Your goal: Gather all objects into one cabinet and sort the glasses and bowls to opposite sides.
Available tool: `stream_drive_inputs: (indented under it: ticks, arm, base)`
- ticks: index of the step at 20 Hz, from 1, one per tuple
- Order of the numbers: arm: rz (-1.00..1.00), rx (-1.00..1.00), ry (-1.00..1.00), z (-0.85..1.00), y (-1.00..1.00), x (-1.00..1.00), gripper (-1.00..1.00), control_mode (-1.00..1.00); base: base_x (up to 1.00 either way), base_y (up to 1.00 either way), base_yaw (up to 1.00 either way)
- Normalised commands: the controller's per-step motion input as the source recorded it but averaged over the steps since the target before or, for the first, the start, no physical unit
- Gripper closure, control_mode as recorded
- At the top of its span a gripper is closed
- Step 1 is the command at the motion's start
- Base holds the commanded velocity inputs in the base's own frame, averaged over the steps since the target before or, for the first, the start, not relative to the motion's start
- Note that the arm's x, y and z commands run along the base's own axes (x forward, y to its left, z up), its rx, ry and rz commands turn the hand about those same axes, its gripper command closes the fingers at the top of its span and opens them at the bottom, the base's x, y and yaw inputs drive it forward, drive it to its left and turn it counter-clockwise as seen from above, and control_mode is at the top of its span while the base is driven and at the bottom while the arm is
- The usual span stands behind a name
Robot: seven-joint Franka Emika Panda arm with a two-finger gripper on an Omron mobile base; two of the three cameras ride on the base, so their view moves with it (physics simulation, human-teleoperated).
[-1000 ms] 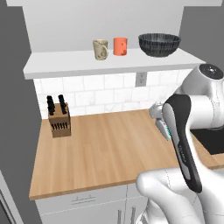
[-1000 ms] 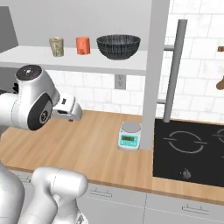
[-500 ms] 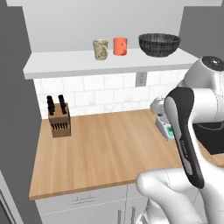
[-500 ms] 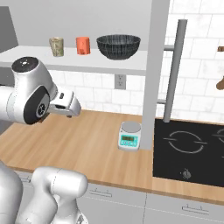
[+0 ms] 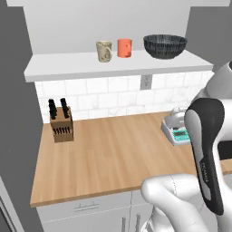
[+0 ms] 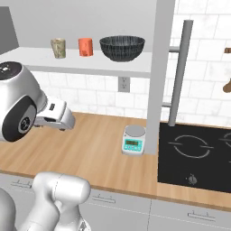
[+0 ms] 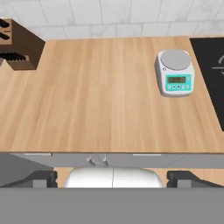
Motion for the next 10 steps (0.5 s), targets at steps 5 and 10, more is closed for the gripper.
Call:
stream_drive_inputs:
  ticks: [5, 10]
  arm:
    - [0.0, 0.0, 0.0, 0.02, 0.0, -0.02, -1.0, 1.0]
    - [0.0, 0.0, 0.0, 0.0, 0.0, 0.0, -1.0, 1.0]
  base:
    - [-0.04, 0.0, 0.0]
    - [-0.96, -0.26, 0.0]
